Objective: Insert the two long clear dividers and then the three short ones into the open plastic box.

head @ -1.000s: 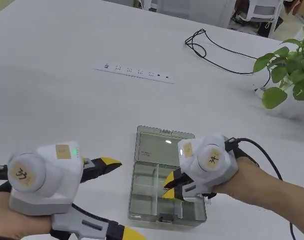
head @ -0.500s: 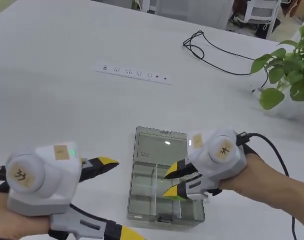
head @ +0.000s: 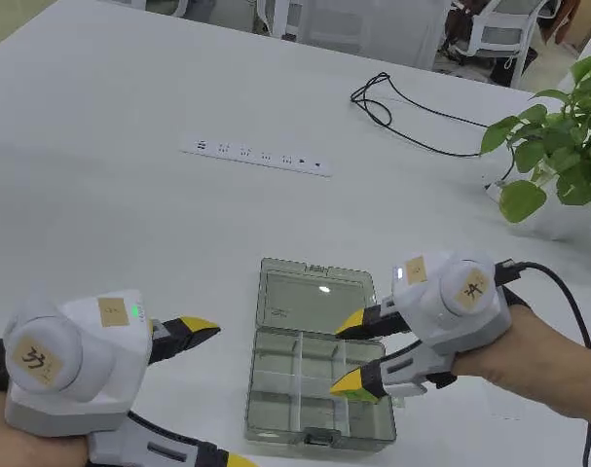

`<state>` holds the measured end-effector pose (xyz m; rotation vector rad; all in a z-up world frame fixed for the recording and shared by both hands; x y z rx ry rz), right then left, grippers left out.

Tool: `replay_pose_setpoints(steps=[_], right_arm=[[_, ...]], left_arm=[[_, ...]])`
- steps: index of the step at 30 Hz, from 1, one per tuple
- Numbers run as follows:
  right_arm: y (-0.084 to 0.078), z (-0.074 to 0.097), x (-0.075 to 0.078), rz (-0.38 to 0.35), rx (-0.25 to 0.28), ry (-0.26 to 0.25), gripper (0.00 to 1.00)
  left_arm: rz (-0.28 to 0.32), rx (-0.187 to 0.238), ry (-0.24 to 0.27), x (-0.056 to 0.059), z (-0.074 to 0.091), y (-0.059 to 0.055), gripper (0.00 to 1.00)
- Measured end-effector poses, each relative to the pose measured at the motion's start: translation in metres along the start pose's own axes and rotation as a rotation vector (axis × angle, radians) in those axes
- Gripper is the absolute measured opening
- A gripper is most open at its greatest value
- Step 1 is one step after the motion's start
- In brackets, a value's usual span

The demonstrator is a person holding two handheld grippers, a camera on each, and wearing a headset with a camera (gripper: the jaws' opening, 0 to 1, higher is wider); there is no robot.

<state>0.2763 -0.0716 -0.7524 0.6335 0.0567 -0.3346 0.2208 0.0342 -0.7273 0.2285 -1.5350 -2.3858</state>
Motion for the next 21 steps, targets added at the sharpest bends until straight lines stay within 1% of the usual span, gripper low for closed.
replay_pose_setpoints(steps=[3, 5, 7, 9, 18, 21], right_arm=[[-0.003, 0.004, 0.001, -0.005, -0.001, -0.005, 0.43], [-0.006, 0.007, 0.002, -0.013, -0.002, -0.005, 0.46], [-0.01, 0.012, 0.003, -0.017, -0.001, -0.007, 0.48], [-0.014, 0.016, 0.004, -0.02, -0.003, -0.011, 0.49], [-0.042, 0.037, 0.012, -0.034, -0.042, -0.031, 0.54], [-0.055, 0.045, 0.017, -0.035, -0.061, -0.038, 0.56]], left_arm=[[-0.007, 0.004, 0.001, 0.0, 0.001, 0.001, 1.0], [-0.001, 0.002, -0.004, 0.001, 0.001, 0.0, 1.0], [-0.011, -0.004, 0.004, 0.0, 0.002, -0.001, 1.0], [-0.008, -0.006, 0.007, 0.0, 0.002, -0.001, 1.0], [0.002, -0.01, 0.013, -0.001, 0.005, -0.003, 1.0], [0.004, -0.013, 0.013, -0.001, 0.005, -0.004, 1.0]])
Point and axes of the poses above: the centre of the closed fingertips' face, and the gripper's own axes: z roughly backward along the fingers, x roughly to its right, y roughly out of its top, the point moved 2 cm from there along z, roughly backward along the fingers, and after that the axes turned 13 degrees about -z, right-handed, at the moved point
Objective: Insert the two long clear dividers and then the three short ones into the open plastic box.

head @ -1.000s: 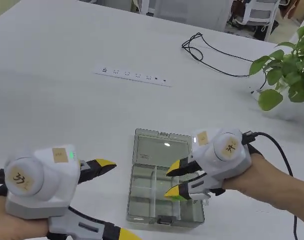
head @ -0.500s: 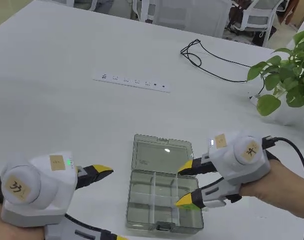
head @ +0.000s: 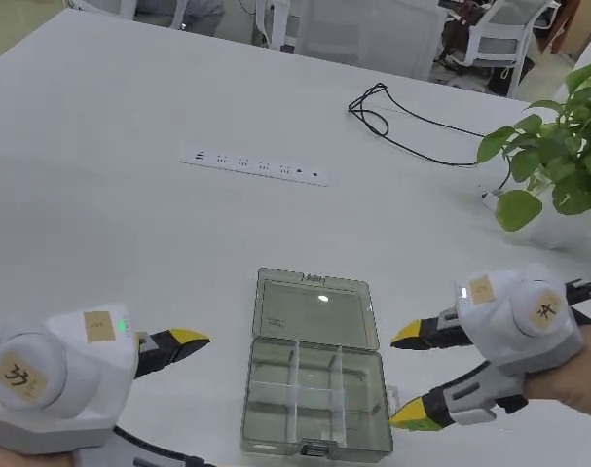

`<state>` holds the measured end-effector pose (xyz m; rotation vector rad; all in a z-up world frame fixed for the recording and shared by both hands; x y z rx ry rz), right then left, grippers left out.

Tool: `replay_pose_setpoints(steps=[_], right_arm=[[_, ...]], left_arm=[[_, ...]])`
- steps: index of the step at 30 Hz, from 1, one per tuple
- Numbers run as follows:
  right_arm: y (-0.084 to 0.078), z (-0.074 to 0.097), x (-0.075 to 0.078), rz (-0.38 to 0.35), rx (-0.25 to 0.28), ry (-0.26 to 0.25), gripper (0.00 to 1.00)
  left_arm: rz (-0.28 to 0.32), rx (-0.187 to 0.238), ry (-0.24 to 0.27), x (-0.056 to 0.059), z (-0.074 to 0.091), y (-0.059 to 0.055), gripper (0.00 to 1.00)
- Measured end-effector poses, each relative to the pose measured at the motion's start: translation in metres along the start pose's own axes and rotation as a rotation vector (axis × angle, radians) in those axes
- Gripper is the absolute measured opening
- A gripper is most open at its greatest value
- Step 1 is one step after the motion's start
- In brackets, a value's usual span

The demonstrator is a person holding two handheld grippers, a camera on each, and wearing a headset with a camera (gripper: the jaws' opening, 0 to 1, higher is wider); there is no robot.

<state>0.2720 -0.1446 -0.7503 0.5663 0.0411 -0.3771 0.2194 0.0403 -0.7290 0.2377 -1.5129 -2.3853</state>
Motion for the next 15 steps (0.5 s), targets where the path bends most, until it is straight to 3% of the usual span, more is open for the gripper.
replay_pose_setpoints(steps=[6, 15], right_arm=[[-0.026, 0.011, 0.014, -0.014, -0.045, -0.023, 0.57], [-0.079, 0.022, 0.04, -0.001, -0.159, -0.051, 0.59]], left_arm=[[0.003, -0.004, 0.001, 0.0, 0.0, -0.001, 1.0], [0.011, 0.0, 0.002, -0.003, -0.001, 0.001, 1.0]])
Point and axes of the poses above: the centre of the closed fingertips' face, and the gripper's own axes: z roughly backward along the fingers, x roughly to its right, y roughly out of its top, the point moved 2 cm from there along z, roughly backward along the fingers, and after that the axes turned 13 degrees about -z, right-handed, at the moved point
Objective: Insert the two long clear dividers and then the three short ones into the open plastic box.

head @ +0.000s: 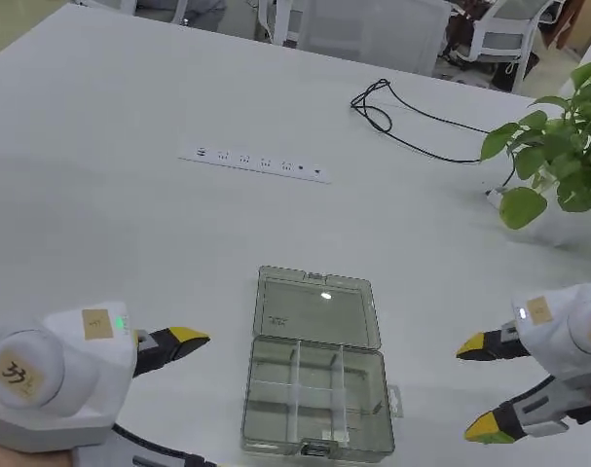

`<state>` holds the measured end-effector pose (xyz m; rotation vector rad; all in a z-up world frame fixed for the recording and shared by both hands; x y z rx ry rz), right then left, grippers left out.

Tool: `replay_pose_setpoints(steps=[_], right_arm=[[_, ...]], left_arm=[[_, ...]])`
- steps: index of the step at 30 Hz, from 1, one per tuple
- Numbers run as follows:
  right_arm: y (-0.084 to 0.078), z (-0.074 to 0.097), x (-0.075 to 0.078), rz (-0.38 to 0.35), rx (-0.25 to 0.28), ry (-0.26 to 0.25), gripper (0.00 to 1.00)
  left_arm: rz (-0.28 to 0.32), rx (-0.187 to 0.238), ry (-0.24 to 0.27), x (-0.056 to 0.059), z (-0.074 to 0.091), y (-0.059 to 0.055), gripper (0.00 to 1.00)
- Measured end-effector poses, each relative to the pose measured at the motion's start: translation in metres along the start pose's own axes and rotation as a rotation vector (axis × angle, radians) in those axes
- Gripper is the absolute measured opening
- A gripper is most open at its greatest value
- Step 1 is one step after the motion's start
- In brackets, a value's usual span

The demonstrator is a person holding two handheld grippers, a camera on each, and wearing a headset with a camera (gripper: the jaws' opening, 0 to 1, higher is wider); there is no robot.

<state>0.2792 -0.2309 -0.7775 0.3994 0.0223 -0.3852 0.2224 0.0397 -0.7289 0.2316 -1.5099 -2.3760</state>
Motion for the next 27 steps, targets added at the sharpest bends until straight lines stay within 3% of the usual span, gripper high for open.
replay_pose_setpoints(steps=[6, 13, 18, 27], right_arm=[[-0.035, -0.001, 0.012, 0.002, -0.087, 0.007, 0.6], [-0.061, -0.012, 0.027, 0.02, -0.154, -0.001, 0.58], [-0.074, -0.019, 0.036, 0.09, -0.223, -0.009, 0.55], [-0.082, -0.027, 0.044, 0.158, -0.279, -0.01, 0.48]], left_arm=[[0.008, -0.003, 0.004, -0.001, 0.0, 0.0, 1.0], [0.016, -0.011, 0.008, -0.002, 0.0, -0.003, 1.0], [0.023, -0.013, 0.01, -0.003, -0.001, -0.003, 1.0], [0.036, -0.012, 0.021, -0.005, -0.002, -0.002, 1.0]])
Point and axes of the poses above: the centre of the closed fingertips' face, and the gripper's own axes: z roughly backward along the fingers, x roughly to its right, y roughly out of its top, the point moved 2 cm from there along z, roughly backward along the fingers, and after that the axes turned 13 degrees about -z, right-handed, at the moved point
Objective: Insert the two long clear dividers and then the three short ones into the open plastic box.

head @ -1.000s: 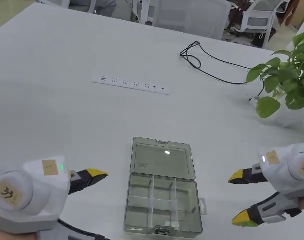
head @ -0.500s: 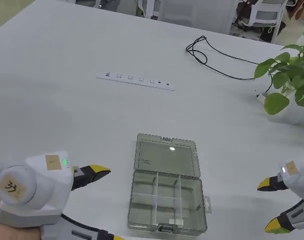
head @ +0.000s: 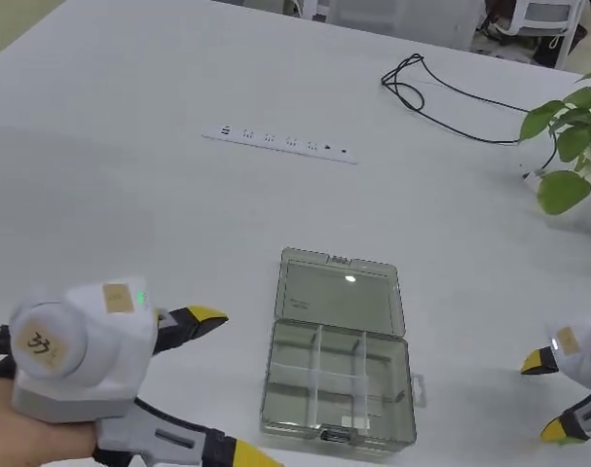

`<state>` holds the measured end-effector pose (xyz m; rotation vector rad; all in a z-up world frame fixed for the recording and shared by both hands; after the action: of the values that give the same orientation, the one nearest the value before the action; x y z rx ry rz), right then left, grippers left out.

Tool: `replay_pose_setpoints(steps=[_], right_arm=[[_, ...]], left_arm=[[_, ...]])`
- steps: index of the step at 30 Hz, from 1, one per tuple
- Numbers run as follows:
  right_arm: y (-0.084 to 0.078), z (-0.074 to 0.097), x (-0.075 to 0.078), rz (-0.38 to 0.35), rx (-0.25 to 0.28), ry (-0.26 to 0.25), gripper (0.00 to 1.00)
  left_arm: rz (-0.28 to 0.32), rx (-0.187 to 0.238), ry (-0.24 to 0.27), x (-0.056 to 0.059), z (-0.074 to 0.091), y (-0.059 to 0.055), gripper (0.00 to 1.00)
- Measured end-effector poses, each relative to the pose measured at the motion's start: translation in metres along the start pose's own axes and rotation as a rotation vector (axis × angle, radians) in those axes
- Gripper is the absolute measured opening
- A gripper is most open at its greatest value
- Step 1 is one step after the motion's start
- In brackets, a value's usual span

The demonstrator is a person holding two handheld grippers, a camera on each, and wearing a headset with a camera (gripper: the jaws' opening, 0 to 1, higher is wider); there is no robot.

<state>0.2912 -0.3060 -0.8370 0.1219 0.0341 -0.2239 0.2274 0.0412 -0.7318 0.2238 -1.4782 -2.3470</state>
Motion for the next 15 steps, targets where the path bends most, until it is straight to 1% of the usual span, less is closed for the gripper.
replay_pose_setpoints(steps=[5, 7, 15], right_arm=[[0.0002, 0.0001, 0.0024, 0.008, 0.001, -0.006, 0.44], [-0.0001, -0.0002, 0.0036, 0.023, -0.001, -0.02, 0.42], [-0.0004, -0.0003, 0.004, 0.027, -0.01, -0.025, 0.41]], left_arm=[[0.004, -0.003, 0.002, -0.0011, 0.0005, -0.0011, 1.0], [0.006, -0.004, 0.001, -0.0013, 0.0004, -0.0016, 1.0], [0.005, -0.003, -0.001, -0.0009, -0.0003, -0.0015, 1.0]])
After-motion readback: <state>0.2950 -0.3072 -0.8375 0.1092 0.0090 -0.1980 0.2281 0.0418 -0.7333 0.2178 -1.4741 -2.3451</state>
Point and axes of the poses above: the centre of the closed fingertips' face, and the gripper's own axes: z roughly backward along the fingers, x roughly to its right, y roughly out of its top, the point moved 2 cm from there along z, roughly backward along the fingers, and after that the axes turned 13 degrees about -z, right-handed, at the moved point
